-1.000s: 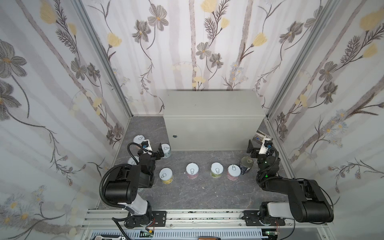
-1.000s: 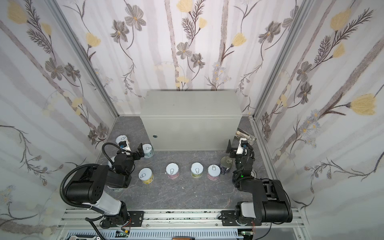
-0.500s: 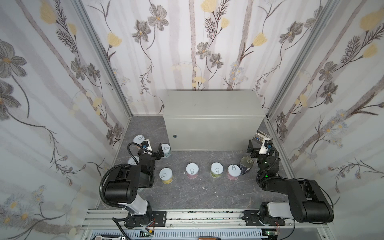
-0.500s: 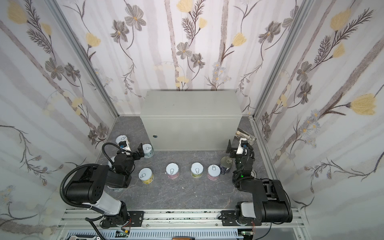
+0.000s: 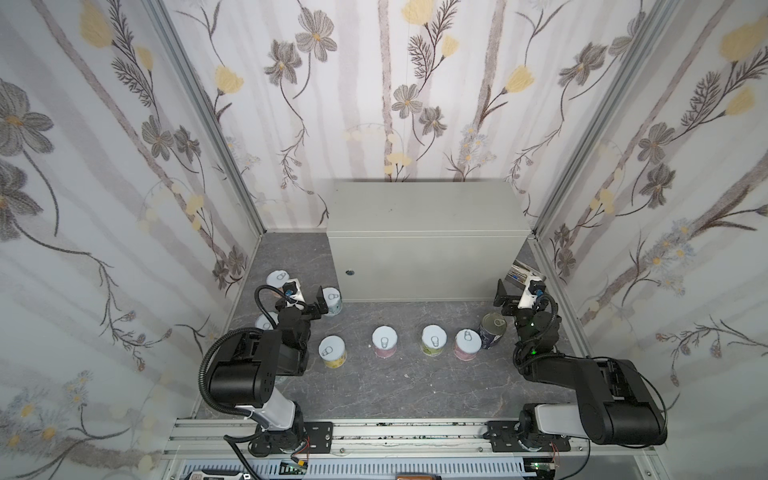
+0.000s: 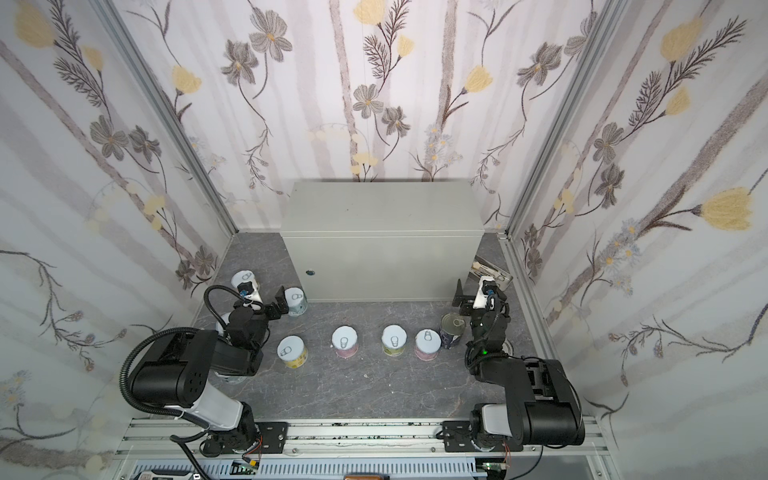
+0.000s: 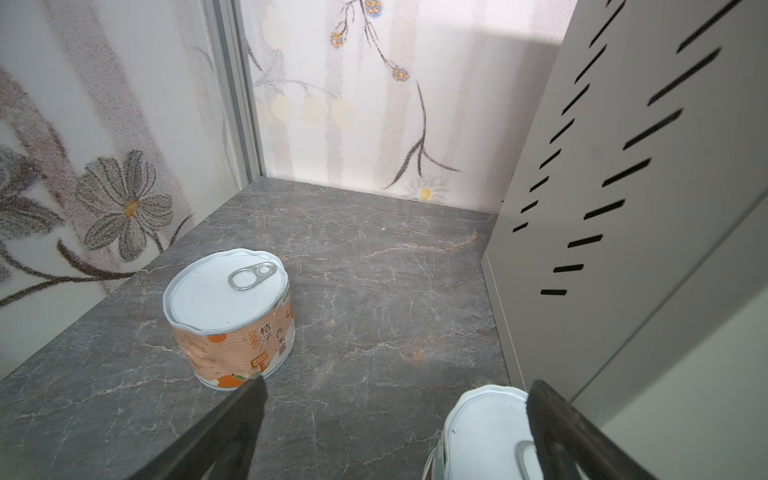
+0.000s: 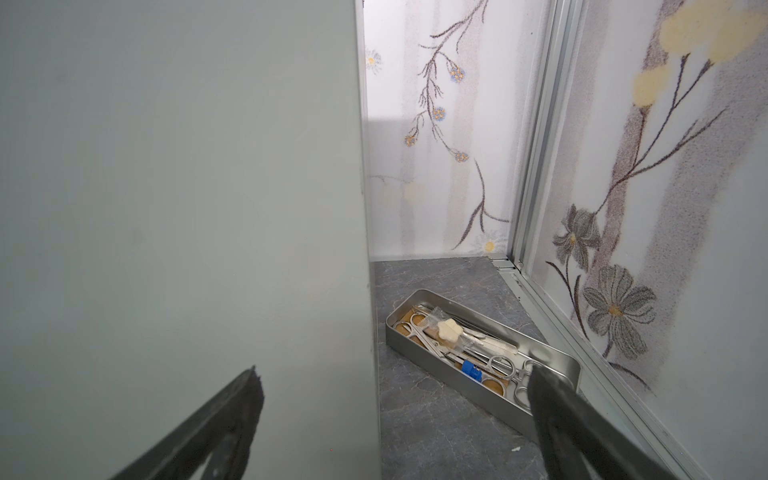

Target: Place and organize the canned foods onto the counter

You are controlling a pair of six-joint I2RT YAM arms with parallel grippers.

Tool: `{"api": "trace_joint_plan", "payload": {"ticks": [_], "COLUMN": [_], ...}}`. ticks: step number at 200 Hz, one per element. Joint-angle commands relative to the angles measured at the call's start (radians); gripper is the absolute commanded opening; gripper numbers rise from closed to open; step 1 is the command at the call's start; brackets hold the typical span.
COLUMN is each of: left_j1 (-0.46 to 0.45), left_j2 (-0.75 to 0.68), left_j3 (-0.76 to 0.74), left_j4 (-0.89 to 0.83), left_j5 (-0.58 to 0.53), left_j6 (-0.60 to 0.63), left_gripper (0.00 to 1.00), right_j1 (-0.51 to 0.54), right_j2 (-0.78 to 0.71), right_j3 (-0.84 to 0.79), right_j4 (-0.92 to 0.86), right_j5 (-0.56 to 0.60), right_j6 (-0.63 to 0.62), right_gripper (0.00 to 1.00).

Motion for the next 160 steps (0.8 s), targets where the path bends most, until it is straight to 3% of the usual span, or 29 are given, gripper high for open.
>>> {"api": "trace_joint_plan", "payload": {"ticks": [1,28,44,71,122,160], "left_j1": [0.003,0.004,0.005,0.004,0.004,-0.045], "left_j2": [0.002,-0.001,-0.028,-0.135,-0.479,-0.645], "left_j3": [0.007,0.004,0.003,0.000,0.173,0.320], "left_j4": [0.027,0.029,0.019,-0.062,-0.585,-0.951], "left_j5": [0.011,0.011,-0.050,-0.048,-0.030,-0.059], "left_j6": [0.000,-0.001,-0.026,-0.020,-0.045,-0.066], "left_gripper": [1.00,1.00,1.00,1.00,1.00,1.00], "right_j1": [-0.002,-0.003,0.001,0.000,0.000,0.002], "right_j2": [-0.001,-0.005,-0.044,-0.217,-0.493,-0.683], "right_j3": [0.007,0.000,-0.015,0.010,0.136,0.191], "right_j4": [0.000,0.010,0.009,-0.197,-0.661,-0.933], "right_j5": [-0.015,-0.013,0.017,0.095,0.187,0.139], "right_j6": [0.006,0.005,0.011,0.048,0.134,0.224], "right_gripper": [1.00,1.00,1.00,1.00,1.00,1.00]}}
